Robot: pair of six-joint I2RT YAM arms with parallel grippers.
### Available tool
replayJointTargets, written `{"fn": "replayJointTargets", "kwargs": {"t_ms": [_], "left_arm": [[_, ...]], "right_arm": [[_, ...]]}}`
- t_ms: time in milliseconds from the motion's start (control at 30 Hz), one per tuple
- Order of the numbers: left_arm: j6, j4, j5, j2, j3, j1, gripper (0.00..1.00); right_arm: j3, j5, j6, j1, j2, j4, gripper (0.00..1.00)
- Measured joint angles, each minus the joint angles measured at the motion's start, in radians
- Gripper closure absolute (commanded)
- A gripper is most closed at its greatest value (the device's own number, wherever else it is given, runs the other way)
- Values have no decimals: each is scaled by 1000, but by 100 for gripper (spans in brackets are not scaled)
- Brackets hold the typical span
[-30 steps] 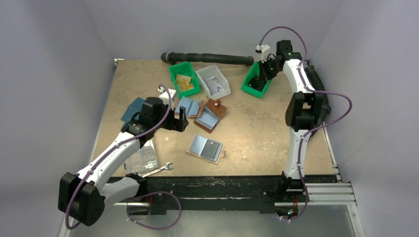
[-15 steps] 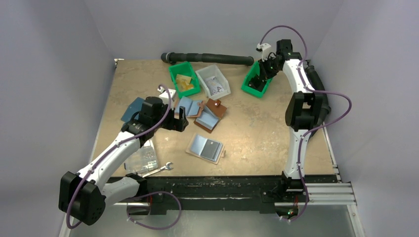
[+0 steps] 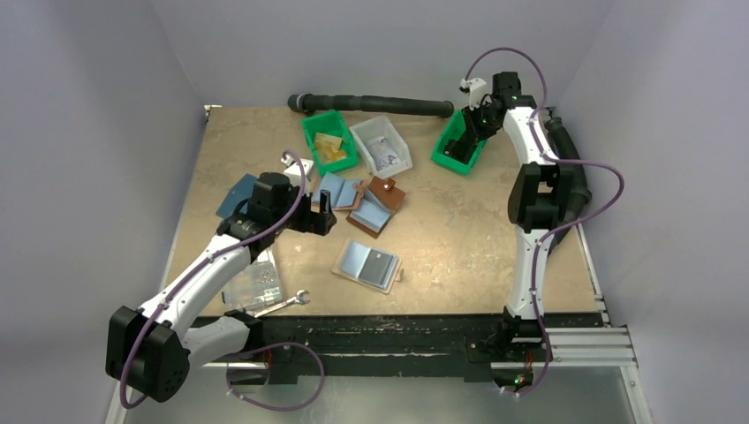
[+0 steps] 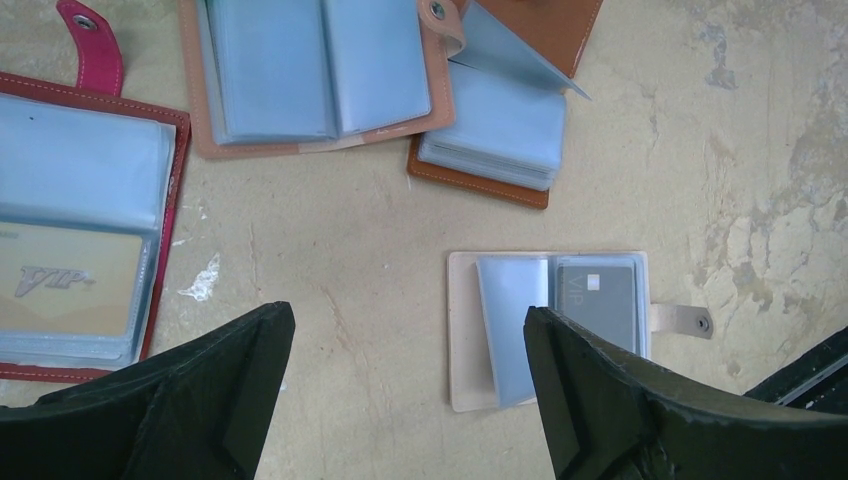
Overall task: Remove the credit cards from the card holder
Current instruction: Place the credit card in the storage box.
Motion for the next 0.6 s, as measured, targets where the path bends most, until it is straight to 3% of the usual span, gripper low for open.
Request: {"fn": "replayJointTargets", "kwargs": {"t_ms": [267, 600], "left_arm": [[-1, 4, 37, 1, 0, 21, 8], [-7, 15, 62, -2, 0, 59, 3]], "right_arm": [[9, 80, 31, 0, 0, 36, 52], [0, 100, 43, 0, -9, 63, 47]]}}
